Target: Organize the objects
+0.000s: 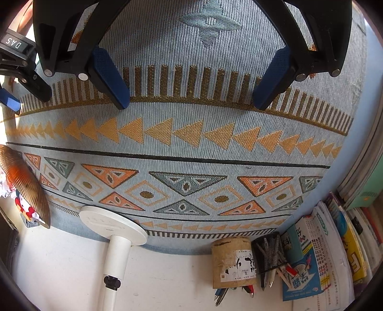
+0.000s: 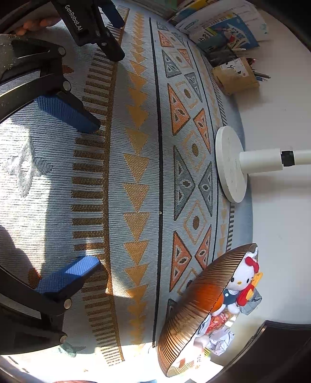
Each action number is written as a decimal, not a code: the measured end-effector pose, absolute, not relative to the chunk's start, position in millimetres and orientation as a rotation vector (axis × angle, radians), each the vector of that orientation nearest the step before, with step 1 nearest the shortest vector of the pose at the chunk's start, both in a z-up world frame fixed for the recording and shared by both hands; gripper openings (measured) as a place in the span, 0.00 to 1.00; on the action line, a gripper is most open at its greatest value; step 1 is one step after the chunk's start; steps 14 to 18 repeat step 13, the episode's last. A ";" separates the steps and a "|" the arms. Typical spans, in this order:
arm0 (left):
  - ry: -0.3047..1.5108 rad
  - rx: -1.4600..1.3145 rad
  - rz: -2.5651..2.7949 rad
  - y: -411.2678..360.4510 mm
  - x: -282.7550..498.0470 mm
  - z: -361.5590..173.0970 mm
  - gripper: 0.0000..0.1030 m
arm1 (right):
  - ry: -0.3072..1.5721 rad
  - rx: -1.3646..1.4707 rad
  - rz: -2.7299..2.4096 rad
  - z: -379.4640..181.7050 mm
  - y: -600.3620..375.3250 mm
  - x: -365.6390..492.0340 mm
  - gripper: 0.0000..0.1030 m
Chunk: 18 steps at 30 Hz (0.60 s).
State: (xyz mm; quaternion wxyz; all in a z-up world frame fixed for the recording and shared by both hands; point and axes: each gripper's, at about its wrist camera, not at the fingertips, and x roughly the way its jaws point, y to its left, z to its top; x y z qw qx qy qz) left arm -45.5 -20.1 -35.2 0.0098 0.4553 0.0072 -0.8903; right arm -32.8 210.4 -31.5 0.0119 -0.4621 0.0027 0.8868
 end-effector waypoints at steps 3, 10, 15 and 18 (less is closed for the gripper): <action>0.022 1.421 -2.780 -20.2 -45.8 -35.2 1.00 | 0.001 -1.439 2.774 -31.7 211.2 -32.5 1.00; 0.022 1.421 -2.780 -20.0 -45.7 -34.8 1.00 | -0.001 -1.440 2.778 -31.9 211.9 -32.1 1.00; 0.017 1.422 -2.778 -19.5 -45.8 -34.8 1.00 | -0.002 -1.440 2.778 -32.0 211.9 -31.5 1.00; 0.017 1.422 -2.778 -19.5 -45.8 -34.8 1.00 | -0.002 -1.440 2.778 -32.0 211.9 -31.5 1.00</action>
